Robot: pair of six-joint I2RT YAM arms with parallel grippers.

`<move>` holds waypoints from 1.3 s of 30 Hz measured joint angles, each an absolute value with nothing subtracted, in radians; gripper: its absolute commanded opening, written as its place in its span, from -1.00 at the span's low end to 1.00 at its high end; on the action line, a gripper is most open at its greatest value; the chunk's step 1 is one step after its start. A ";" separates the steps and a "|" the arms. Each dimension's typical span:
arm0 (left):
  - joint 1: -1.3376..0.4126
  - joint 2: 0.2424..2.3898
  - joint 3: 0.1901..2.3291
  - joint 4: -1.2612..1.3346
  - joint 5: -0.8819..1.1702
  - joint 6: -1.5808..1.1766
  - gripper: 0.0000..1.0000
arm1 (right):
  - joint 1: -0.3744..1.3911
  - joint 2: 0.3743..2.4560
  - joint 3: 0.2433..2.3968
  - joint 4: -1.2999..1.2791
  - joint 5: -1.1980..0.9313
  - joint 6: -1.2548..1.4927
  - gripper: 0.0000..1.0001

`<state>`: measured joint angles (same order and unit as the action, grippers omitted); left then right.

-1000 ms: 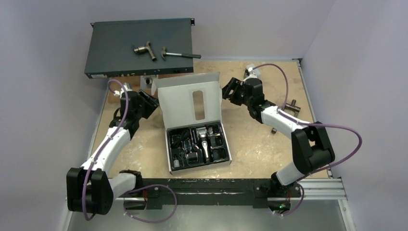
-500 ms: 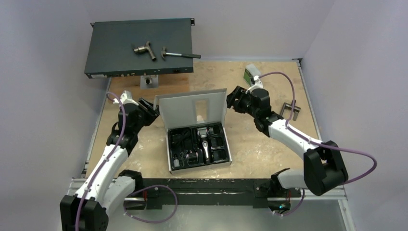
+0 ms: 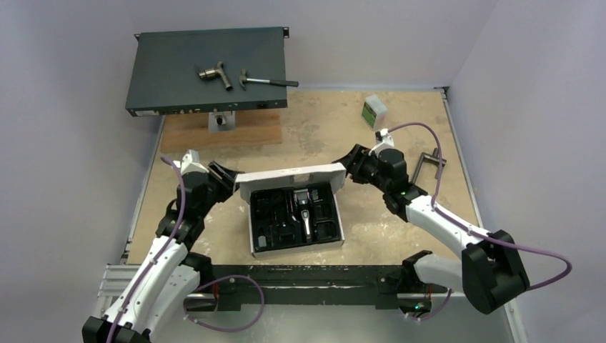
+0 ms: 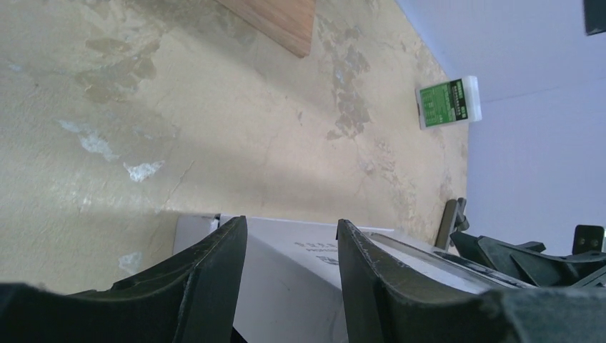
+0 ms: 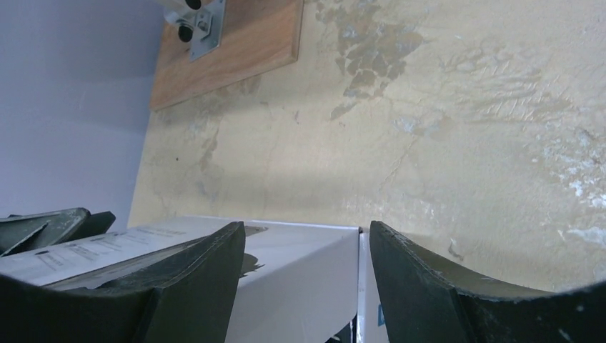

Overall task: Sort the hair-cutting tools
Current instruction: Close the storage box at the center of the board.

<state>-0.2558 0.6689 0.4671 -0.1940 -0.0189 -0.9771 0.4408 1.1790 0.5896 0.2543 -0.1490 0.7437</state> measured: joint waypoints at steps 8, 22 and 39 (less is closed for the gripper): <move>-0.303 0.601 0.397 -0.245 -0.019 -0.987 -0.02 | 0.473 1.117 0.529 0.247 -0.161 0.751 0.32; -0.322 0.359 0.417 -0.584 -0.179 -0.984 0.19 | 0.485 0.896 0.476 0.074 -0.150 0.736 0.54; -0.337 0.207 0.228 -0.593 0.171 -1.057 -0.09 | 0.486 0.688 0.281 -0.032 -0.376 0.674 0.09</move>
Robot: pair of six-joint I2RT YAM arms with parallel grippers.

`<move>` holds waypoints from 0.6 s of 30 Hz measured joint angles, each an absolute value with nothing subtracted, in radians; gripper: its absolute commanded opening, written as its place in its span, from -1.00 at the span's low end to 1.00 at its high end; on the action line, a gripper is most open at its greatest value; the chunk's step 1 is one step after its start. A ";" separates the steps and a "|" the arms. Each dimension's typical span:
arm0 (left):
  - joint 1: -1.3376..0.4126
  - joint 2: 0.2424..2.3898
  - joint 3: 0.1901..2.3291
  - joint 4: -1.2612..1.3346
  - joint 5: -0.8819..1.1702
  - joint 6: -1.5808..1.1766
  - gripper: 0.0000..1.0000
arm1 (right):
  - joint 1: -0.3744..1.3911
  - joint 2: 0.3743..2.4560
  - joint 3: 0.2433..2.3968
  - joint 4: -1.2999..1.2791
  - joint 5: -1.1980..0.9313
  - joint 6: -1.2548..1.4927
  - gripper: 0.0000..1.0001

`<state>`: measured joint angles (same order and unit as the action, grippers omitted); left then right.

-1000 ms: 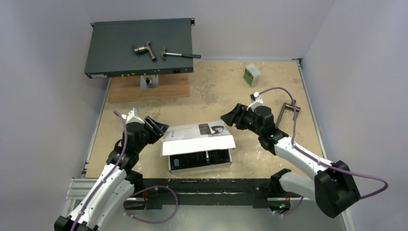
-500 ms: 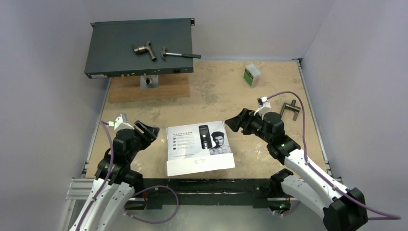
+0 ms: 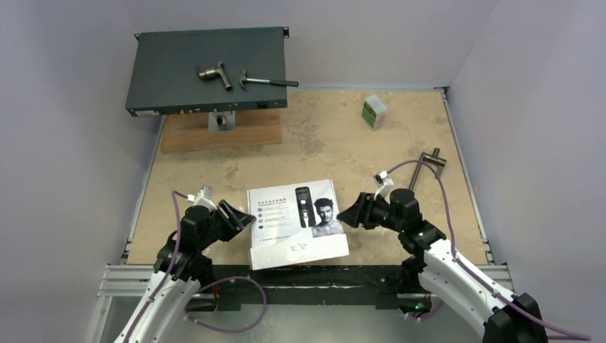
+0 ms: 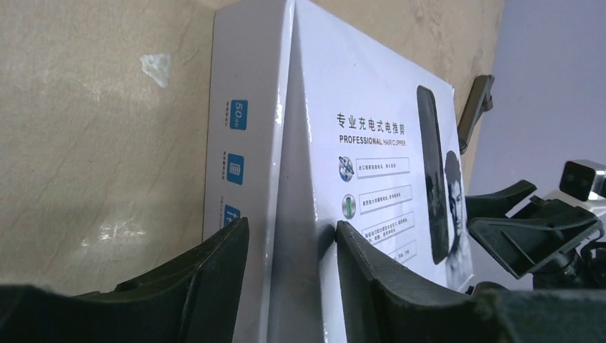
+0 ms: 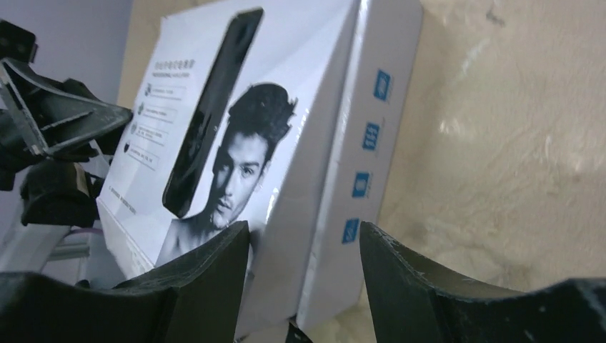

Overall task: Sort the hair-cutting tools
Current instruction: Close the storage box at the center of the board.

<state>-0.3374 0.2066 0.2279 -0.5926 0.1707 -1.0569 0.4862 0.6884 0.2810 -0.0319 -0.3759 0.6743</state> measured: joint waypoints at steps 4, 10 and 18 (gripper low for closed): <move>-0.366 0.212 0.186 -0.574 0.204 -1.065 -0.27 | 0.496 0.658 0.223 -0.041 -0.385 0.705 0.02; -0.402 0.294 0.173 -0.528 0.196 -1.067 -0.26 | 0.508 0.694 0.223 -0.039 -0.381 0.741 0.23; -0.421 0.376 0.140 -0.418 0.177 -1.090 0.14 | 0.512 0.760 0.160 -0.017 -0.385 0.789 0.29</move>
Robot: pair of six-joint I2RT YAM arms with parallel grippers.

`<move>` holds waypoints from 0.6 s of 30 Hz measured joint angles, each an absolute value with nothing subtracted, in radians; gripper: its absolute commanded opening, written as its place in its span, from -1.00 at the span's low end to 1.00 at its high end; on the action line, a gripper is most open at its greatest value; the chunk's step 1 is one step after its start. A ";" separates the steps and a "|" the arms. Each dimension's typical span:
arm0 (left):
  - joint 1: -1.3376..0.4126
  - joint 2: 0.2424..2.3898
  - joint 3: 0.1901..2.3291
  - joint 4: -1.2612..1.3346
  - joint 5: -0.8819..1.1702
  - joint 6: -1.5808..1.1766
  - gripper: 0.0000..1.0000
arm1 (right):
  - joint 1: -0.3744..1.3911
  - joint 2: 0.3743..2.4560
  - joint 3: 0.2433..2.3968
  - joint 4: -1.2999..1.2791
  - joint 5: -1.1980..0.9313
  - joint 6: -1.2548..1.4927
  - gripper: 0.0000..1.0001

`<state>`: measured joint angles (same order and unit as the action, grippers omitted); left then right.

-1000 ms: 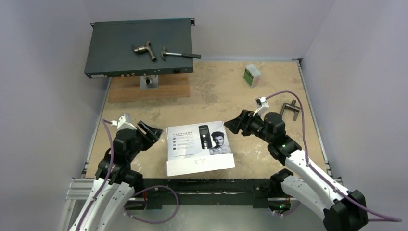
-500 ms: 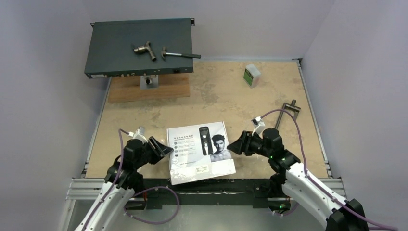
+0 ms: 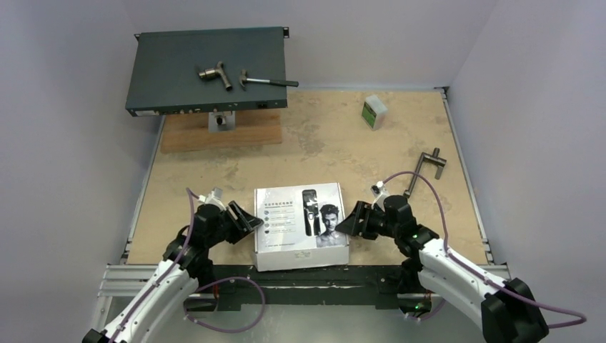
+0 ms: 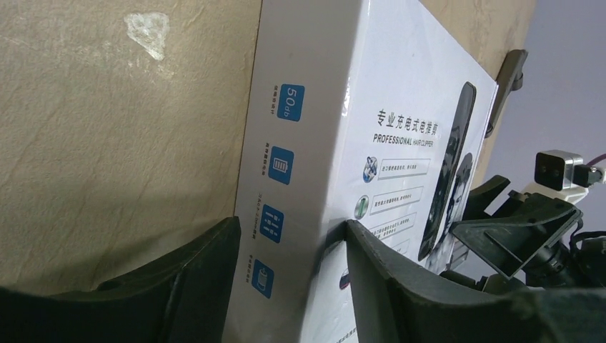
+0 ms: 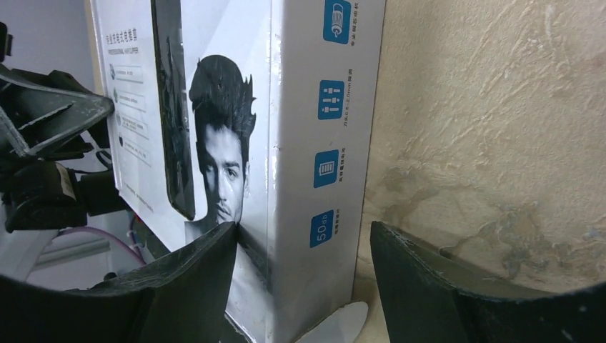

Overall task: Sort the hair-cutting tools
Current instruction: Close the storage box at the center of the board.

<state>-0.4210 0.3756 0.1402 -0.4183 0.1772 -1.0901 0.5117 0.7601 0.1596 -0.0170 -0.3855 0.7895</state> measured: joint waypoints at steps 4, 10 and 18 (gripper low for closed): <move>-0.421 0.447 0.129 -0.342 0.180 -1.108 0.12 | 0.511 0.800 0.138 0.051 -0.402 0.820 0.13; -0.419 0.758 0.170 -0.086 0.198 -1.106 -0.13 | 0.508 0.844 0.126 0.148 -0.384 0.847 -0.18; -0.410 1.029 0.223 0.205 0.061 -1.087 -0.24 | 0.479 1.122 0.199 0.369 -0.333 0.870 -0.22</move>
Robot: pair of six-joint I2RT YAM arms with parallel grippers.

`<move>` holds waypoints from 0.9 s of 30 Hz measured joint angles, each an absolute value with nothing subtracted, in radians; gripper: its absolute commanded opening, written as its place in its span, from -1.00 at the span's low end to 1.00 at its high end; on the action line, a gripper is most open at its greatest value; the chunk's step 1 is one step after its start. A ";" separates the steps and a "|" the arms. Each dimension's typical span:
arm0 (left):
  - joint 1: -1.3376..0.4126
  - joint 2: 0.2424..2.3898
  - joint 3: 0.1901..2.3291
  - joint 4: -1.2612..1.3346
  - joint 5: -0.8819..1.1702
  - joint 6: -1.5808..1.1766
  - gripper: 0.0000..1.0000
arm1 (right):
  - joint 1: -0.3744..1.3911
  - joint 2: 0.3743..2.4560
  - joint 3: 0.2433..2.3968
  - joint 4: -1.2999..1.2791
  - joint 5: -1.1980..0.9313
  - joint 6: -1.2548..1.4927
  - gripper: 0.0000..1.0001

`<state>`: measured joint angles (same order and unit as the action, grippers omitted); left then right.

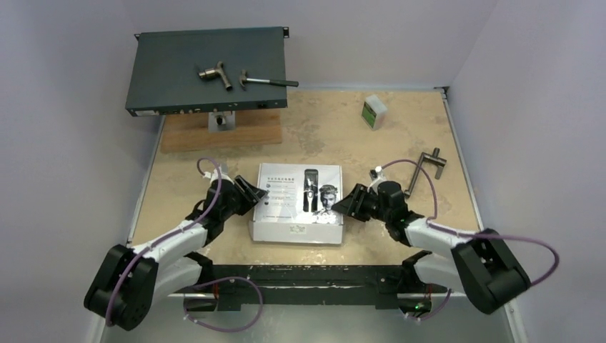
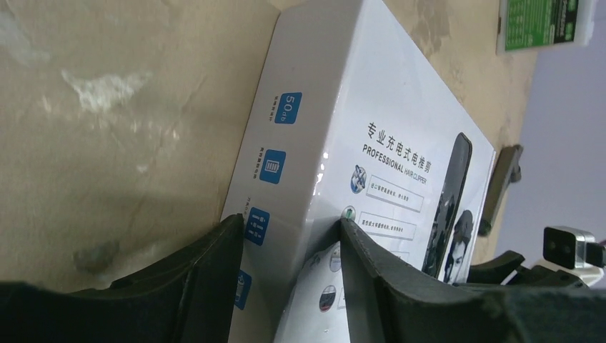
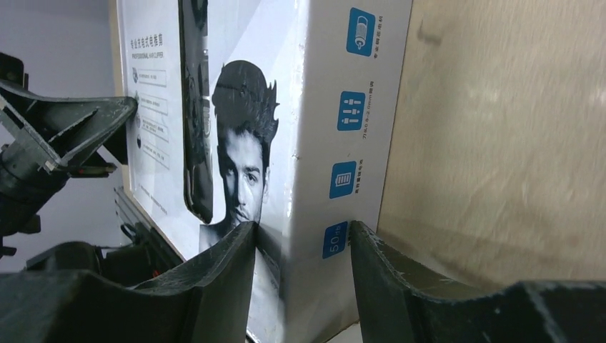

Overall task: Sort the hair-cutting tools
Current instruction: Close the storage box at the center of the board.

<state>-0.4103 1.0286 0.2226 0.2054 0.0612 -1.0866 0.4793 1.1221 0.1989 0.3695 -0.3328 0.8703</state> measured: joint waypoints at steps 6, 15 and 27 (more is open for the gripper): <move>-0.404 1.193 0.346 0.241 -0.034 -1.055 -0.29 | 0.394 1.363 0.317 0.524 -0.356 0.847 -0.23; -0.418 1.084 0.317 0.173 -0.046 -1.042 0.13 | 0.386 1.306 0.332 0.446 -0.325 0.786 0.28; -0.428 0.883 0.260 0.051 0.003 -1.013 0.17 | 0.386 1.169 0.321 0.311 -0.300 0.680 0.26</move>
